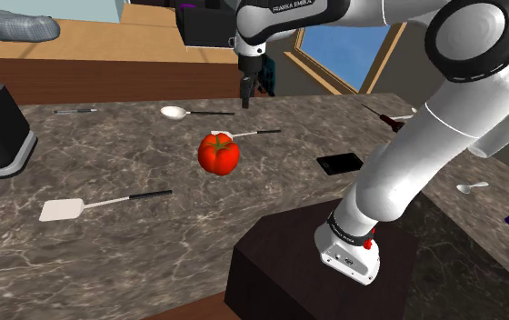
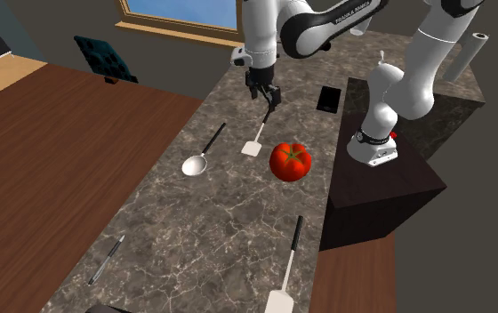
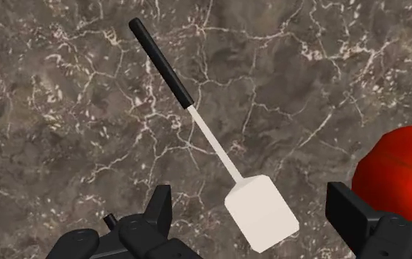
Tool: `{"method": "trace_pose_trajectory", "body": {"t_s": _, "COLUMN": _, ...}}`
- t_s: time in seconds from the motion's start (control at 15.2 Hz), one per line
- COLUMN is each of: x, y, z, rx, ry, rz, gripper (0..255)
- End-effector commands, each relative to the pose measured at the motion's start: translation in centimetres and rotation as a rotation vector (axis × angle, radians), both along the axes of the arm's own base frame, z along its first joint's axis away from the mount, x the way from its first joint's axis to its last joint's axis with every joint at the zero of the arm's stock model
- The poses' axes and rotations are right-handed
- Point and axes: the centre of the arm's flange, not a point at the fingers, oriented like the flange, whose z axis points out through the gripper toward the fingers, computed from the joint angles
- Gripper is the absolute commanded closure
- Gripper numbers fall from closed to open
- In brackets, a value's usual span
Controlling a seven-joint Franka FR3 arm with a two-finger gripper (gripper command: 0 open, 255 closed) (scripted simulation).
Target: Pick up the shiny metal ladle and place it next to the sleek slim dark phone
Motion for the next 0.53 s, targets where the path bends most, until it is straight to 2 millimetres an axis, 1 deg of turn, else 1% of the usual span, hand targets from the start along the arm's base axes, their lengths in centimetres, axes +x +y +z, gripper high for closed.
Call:
{"method": "trace_pose_trajectory", "body": {"t_s": 0.0, "x": 2.5, "y": 0.0, "z": -1.1, "rx": -0.011, "ry": -0.008, "rz": 0.065, "gripper": 0}}
{"method": "trace_pose_trajectory", "body": {"t_s": 0.46, "x": 10.1, "y": 1.5, "z": -5.2, "rx": -0.049, "ry": -0.032, "rz": 0.281, "gripper": 0}}
